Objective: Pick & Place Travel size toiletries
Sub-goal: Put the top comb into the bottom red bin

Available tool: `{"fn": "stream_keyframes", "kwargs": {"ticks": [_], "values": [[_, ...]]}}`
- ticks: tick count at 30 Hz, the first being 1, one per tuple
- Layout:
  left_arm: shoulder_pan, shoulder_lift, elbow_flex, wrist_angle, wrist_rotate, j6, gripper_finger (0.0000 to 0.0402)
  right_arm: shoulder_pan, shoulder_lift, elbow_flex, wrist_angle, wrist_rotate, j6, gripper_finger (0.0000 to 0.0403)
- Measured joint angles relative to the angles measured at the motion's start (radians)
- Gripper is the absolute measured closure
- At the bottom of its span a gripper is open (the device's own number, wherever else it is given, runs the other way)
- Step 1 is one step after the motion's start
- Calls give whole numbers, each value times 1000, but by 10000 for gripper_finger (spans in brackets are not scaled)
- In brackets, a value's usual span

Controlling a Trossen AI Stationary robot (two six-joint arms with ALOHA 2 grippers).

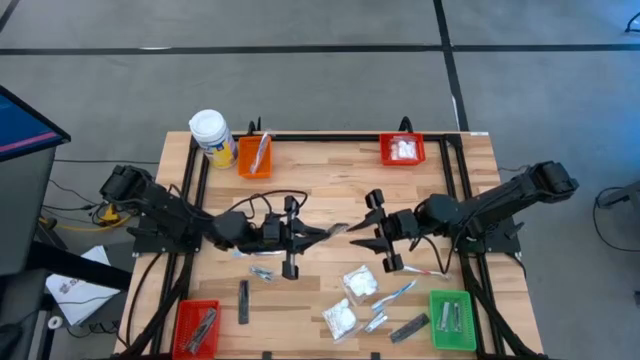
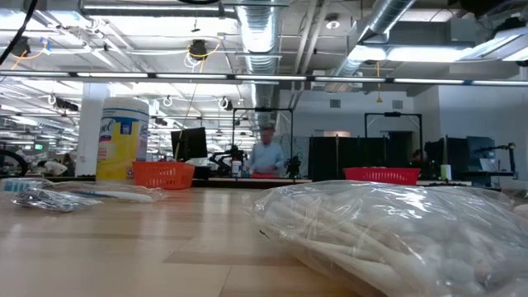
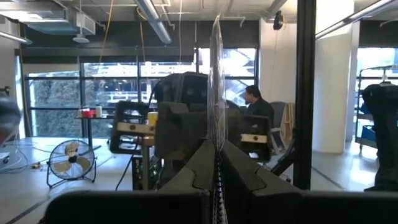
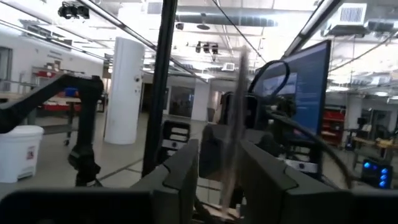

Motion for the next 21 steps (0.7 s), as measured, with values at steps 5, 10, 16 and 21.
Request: {"fn": "stream_keyframes", "kwargs": {"ticks": [5, 10, 16, 21], "values": [[8, 5, 0, 1, 0, -1, 396, -9, 0, 0, -12, 10, 21, 242], [8, 5, 0, 0, 0, -1, 396, -18, 0, 0, -31, 8, 21, 186], [8, 5, 0, -6, 1, -1, 396, -41, 4, 0, -29, 29, 76, 168], [25, 5, 0, -25, 31, -20, 396, -47, 56, 6, 1, 56, 96, 178]]}}
